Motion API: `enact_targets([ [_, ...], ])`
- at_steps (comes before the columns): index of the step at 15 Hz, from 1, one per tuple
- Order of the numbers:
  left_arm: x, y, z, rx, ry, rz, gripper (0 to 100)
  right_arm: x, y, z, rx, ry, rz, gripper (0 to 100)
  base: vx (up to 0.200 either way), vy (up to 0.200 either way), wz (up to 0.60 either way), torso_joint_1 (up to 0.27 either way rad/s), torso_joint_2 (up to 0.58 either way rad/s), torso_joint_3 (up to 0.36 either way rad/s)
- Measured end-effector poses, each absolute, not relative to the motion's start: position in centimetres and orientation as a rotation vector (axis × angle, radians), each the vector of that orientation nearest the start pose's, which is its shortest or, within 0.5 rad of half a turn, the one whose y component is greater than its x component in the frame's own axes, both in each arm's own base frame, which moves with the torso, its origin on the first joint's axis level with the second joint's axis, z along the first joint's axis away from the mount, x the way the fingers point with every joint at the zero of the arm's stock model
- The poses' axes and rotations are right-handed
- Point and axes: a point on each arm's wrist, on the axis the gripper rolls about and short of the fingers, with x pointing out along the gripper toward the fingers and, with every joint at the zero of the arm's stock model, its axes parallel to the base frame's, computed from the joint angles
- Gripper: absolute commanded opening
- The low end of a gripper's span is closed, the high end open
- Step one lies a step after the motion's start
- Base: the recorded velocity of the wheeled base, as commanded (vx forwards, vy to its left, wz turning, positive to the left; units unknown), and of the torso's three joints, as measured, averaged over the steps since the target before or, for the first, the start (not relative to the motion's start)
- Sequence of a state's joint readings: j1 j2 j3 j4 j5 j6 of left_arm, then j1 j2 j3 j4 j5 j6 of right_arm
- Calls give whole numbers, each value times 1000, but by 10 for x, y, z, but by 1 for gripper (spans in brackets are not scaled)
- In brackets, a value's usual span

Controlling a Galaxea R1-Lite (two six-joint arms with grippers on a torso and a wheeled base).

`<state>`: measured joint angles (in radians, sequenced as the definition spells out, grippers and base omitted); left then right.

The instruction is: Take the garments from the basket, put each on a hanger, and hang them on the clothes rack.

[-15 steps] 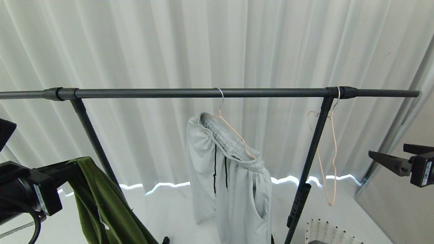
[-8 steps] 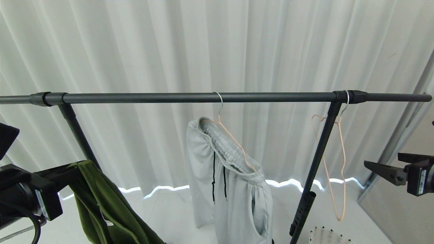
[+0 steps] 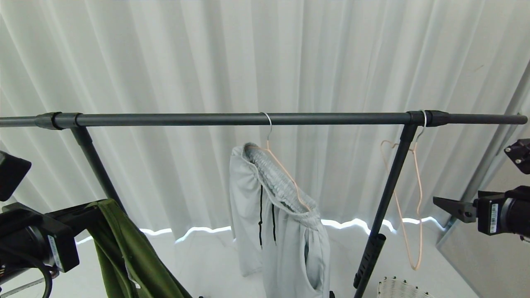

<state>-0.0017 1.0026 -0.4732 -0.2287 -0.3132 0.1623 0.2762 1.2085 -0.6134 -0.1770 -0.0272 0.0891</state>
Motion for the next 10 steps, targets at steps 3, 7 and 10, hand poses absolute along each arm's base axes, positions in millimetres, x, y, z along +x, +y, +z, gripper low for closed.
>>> enact_targets([
  [3,124,-7,200,114,270,-336,0,172,69,214,69,483,264,100,0,0,0,0,0,0],
  [7,123,-7,198,113,275,-336,0,189,91,210,117,538,230,100,0,0,0,0,0,0],
  [10,123,-7,198,113,277,-336,0,200,99,197,129,593,204,100,0,0,0,0,0,0],
])
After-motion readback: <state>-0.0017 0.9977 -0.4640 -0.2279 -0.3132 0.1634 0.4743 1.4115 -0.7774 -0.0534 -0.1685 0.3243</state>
